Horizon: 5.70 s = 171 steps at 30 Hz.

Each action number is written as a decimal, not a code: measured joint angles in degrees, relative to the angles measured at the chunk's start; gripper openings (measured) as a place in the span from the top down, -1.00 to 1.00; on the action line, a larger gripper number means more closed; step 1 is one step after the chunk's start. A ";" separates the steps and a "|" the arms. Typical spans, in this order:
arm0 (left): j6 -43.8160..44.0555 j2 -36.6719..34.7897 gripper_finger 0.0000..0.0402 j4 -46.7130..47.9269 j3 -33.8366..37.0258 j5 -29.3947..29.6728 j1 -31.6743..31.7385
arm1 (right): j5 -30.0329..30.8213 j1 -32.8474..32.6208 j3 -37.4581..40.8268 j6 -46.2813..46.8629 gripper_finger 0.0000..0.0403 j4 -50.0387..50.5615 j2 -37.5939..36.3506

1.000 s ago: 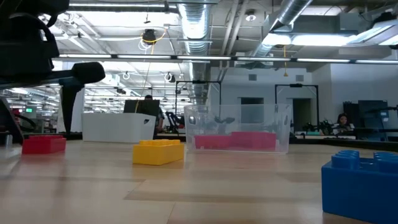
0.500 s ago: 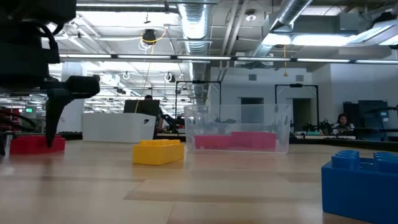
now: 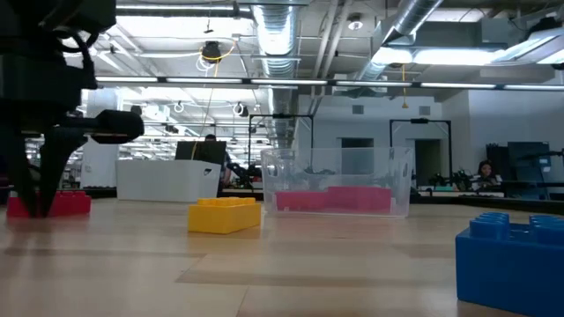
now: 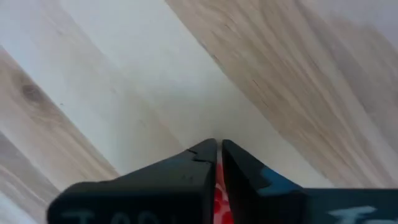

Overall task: Sort & place blocks by color
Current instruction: Put the red game piece into the transparent bin, then put the yellow game piece into the black bin

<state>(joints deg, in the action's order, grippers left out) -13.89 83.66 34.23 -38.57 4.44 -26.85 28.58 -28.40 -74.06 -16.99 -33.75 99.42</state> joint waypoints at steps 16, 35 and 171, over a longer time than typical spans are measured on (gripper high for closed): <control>18.65 -0.04 0.30 7.76 -7.36 9.15 -0.03 | 0.00 -0.02 0.00 0.09 0.67 0.08 0.00; 76.83 -0.09 -0.18 16.48 -8.15 20.75 -5.42 | -0.02 -0.11 0.00 1.95 0.67 0.08 0.00; 30.12 -13.09 -0.28 -65.69 3.28 -1.34 23.34 | 16.41 -12.41 0.00 -10.42 0.67 -5.43 -2.91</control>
<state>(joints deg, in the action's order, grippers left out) 16.23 70.57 -31.46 -35.30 3.09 -3.51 44.99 -40.81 -74.06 -27.41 -39.18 96.51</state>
